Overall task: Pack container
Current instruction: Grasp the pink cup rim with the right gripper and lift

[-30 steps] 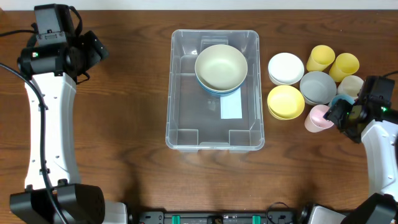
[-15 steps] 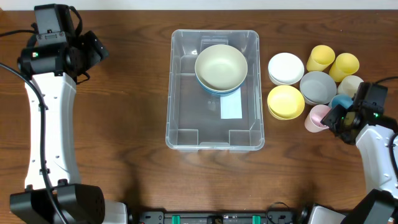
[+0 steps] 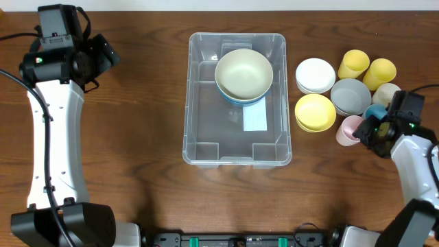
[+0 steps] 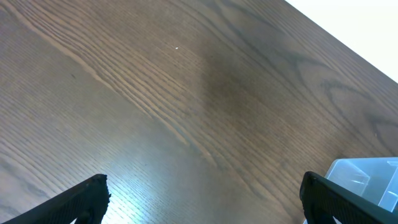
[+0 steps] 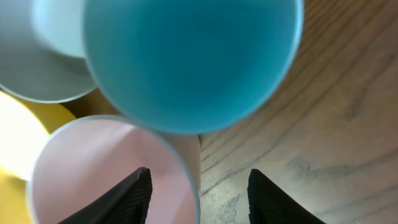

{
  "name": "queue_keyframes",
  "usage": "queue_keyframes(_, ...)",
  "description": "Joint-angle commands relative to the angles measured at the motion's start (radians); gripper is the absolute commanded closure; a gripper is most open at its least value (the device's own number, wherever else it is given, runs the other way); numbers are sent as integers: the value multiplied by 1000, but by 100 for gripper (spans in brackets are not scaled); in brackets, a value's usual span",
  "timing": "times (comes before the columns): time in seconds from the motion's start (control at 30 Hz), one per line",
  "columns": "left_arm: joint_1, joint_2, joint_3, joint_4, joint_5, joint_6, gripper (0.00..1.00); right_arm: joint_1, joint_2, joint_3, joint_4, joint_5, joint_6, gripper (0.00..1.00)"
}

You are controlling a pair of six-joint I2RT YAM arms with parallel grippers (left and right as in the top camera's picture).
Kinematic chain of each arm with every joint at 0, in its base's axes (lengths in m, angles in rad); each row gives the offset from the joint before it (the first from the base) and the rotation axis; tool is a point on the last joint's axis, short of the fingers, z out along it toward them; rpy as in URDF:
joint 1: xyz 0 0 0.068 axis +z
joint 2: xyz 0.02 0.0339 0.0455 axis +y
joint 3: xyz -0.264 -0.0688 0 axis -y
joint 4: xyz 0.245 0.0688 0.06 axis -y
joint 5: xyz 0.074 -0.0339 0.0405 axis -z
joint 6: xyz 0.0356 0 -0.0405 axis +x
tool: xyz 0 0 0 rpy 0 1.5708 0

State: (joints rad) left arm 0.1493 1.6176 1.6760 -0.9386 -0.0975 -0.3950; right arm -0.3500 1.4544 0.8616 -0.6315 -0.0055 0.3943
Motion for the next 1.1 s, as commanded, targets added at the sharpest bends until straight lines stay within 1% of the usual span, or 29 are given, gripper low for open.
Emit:
queue_keyframes(0.0,3,10,9,-3,-16,2,2,-2,31,-8,6,-18,2,48)
queue_keyframes(0.03,3,10,9,-3,-16,2,2,-2,36,-8,9,-27,2,48)
queue_keyframes(0.1,3,10,9,-3,-16,2,2,-2,38,-8,12,-29,2,52)
queue_keyframes(0.23,3,10,9,-3,-16,2,2,-2,38,-8,10,-32,2,66)
queue_keyframes(0.37,3,10,9,-3,-16,2,2,-2,31,-7,8,-73,-18,68)
queue_keyframes(0.4,3,10,9,-3,-16,2,2,-2,28,-7,8,-79,-18,70)
queue_keyframes(0.43,3,10,9,-3,-16,2,2,-2,24,-7,7,-82,-18,74)
queue_keyframes(0.5,3,10,9,-3,-16,2,2,-2,20,-7,5,-82,-18,85)
queue_keyframes(0.73,3,10,9,-3,-16,2,2,-2,17,-7,-2,-82,-29,98)
queue_keyframes(0.9,3,10,9,-3,-16,2,2,8,-2,4,-21,-82,-60,99)
queue_keyframes(1.07,3,10,9,-3,-16,2,2,56,-80,47,-87,-82,-85,99)
